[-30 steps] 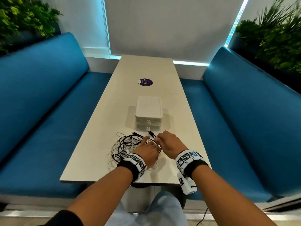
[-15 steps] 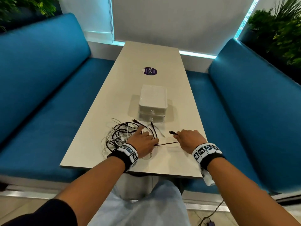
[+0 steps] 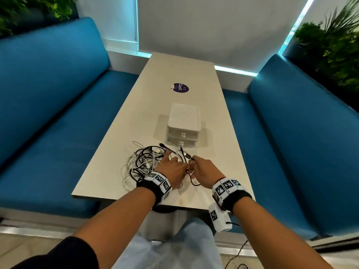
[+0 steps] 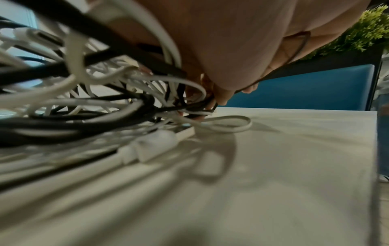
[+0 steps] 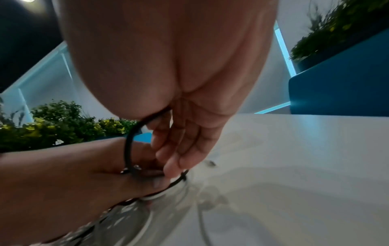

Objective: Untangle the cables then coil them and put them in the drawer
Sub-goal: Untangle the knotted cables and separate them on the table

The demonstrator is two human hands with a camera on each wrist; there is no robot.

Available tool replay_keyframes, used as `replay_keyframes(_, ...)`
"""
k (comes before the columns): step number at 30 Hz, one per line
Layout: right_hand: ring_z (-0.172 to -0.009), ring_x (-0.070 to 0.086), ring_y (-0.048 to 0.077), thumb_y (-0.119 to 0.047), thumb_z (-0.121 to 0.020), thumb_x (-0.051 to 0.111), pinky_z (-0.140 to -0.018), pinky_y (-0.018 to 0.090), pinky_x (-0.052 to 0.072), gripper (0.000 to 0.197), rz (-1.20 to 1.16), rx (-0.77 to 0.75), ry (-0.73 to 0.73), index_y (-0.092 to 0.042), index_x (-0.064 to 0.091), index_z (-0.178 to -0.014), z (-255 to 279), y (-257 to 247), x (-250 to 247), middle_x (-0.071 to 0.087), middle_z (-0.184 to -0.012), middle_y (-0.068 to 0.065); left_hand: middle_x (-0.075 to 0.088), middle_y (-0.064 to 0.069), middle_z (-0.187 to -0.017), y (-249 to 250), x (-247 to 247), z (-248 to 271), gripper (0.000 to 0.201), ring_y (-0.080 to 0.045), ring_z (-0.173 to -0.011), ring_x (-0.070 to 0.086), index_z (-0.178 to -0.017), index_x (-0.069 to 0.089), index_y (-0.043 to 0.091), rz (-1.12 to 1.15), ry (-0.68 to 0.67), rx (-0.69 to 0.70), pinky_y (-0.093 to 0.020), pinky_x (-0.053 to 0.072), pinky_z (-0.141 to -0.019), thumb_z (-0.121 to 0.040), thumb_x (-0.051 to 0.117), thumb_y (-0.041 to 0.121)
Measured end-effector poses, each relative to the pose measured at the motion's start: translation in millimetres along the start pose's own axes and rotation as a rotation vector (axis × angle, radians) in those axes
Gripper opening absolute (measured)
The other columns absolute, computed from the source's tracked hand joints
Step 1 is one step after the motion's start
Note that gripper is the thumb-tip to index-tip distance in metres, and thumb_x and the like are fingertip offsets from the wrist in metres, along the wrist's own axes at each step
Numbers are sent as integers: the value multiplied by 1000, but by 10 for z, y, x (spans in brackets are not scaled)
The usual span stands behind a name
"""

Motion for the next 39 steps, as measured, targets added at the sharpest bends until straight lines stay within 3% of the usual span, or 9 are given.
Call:
replay_keyframes(4, -76, 60, 20, -22, -105, 35, -64, 22, 37, 29, -119, -16, 99, -26, 48, -79, -17, -129, -86, 68, -87, 0, 64, 3, -112, -9, -36, 41, 77, -23, -114, 54, -145, 26, 15, 35, -36, -36, -53, 8, -115, -80, 63, 31)
replay_keyframes(7, -59, 58, 16, -20, -105, 35, -54, 18, 43, 27, -356, 7, 80, -15, 55, -86, 13, -153, -140, 65, -84, 2, 67, 2, -106, -46, -49, 30, 96, -24, -112, 56, -150, 11, 16, 71, -17, -43, -53, 9, -115, -77, 71, 32)
replay_keyframes(12, -42, 39, 13, -22, -105, 36, -41, 22, 34, 20, -746, 119, -69, -11, 51, -97, 71, -89, 7, 47, -63, 2, 65, -5, -108, 24, -18, -21, 79, -29, -114, 52, -142, 28, 14, 47, -51, 31, -56, 9, -114, -76, 69, 29)
replay_keyframes(15, -51, 42, 12, -28, -103, 39, -48, 26, 38, 20, -443, 82, -153, -16, 50, -92, 68, -117, 44, 48, -65, -2, 59, -6, -115, 40, -4, -20, 58, -28, -120, 46, -133, 45, 20, 6, -81, 34, -57, 7, -113, -78, 60, 28)
replay_keyframes(18, -79, 56, 23, -32, -101, 38, -75, 35, 45, 27, 6, 58, -200, -15, 57, -95, 61, -42, 48, 62, -89, 6, 57, -3, -115, 19, 2, -18, 39, -27, -119, 47, -121, 58, 30, -16, -51, 22, -58, 7, -113, -81, 55, 28)
replay_keyframes(23, -99, 61, 35, -29, -99, 34, -77, 36, 47, 35, 435, 137, -236, -8, 60, -111, 94, 290, 92, 64, -112, 18, 61, -5, -105, 33, -61, 24, 40, -28, -109, 53, -102, 66, 26, -25, 80, 50, -59, 13, -110, -92, 34, 47)
replay_keyframes(26, -100, 63, 35, -21, -101, 33, -73, 35, 45, 33, 515, 206, -163, -7, 55, -122, 120, 494, -64, 63, -113, 17, 62, -1, -105, 24, -78, 66, 42, -26, -108, 53, -102, 66, 29, -55, 117, 80, -58, 12, -111, -94, 35, 55)
replay_keyframes(32, -93, 63, 31, -18, -98, 36, -72, 35, 50, 28, 487, 352, -78, -11, 53, -119, 176, 679, -289, 63, -108, 12, 60, -2, -111, 1, -88, 59, 28, -26, -112, 53, -108, 66, 28, -45, 159, 66, -56, 8, -111, -97, 42, 37)
replay_keyframes(39, -88, 66, 32, -11, -94, 45, -78, 44, 55, 20, 93, 80, -26, -12, 50, -114, 31, 122, -40, 70, -100, 9, 36, -4, -143, 28, -57, 26, 26, -25, -138, 29, -111, 67, 31, 42, 145, 24, -56, 4, -114, -87, 56, 37)
Point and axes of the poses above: each hand's wrist, its own z-axis away from the middle knuckle, its own x-axis out of the palm, y = z × x, the point moved 9 cm from there along -z, towards the middle knuckle
